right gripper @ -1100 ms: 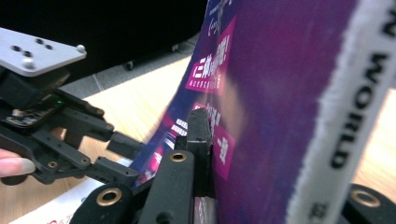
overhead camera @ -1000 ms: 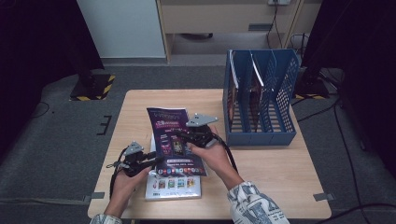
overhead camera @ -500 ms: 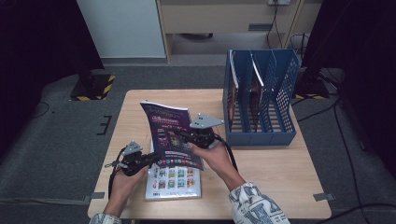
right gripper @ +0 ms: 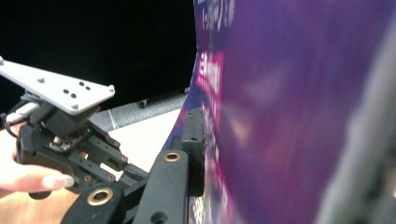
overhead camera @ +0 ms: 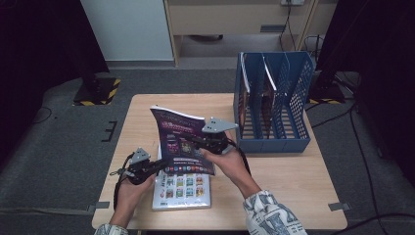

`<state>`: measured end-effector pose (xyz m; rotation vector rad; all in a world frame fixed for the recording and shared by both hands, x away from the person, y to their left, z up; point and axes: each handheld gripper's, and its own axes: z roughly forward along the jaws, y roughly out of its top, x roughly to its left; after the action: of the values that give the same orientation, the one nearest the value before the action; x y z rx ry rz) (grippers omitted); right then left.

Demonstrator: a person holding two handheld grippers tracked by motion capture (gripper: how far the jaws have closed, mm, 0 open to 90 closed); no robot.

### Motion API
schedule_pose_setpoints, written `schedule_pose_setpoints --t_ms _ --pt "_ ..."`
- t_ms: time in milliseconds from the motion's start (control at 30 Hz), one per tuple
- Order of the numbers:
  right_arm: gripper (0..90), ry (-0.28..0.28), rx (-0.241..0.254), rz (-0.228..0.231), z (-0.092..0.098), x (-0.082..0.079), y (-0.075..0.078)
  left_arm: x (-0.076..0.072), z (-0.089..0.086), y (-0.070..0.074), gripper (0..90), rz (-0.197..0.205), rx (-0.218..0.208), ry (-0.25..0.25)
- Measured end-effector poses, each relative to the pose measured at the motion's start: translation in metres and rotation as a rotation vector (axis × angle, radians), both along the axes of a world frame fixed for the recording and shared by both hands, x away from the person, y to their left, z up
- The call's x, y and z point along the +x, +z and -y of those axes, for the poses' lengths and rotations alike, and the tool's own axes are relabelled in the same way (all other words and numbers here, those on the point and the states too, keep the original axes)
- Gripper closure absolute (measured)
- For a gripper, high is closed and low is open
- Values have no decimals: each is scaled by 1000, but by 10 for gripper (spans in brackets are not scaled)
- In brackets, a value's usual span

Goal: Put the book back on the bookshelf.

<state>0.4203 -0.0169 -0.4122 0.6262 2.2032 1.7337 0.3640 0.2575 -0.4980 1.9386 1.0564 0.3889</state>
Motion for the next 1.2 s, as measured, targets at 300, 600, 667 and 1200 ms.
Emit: schedule_pose_setpoints --t_ms 300,600,667,1200 --pt "809 5 22 -18 -1 5 6 0 -4 2 799 19 11 16" --pt "817 12 48 -30 -4 6 5 -1 -5 3 799 29 19 33" --pt "815 10 48 -33 -4 6 5 -1 -5 3 799 28 18 33" --pt "825 16 52 -25 -2 6 8 1 -7 0 581 34 -15 101"
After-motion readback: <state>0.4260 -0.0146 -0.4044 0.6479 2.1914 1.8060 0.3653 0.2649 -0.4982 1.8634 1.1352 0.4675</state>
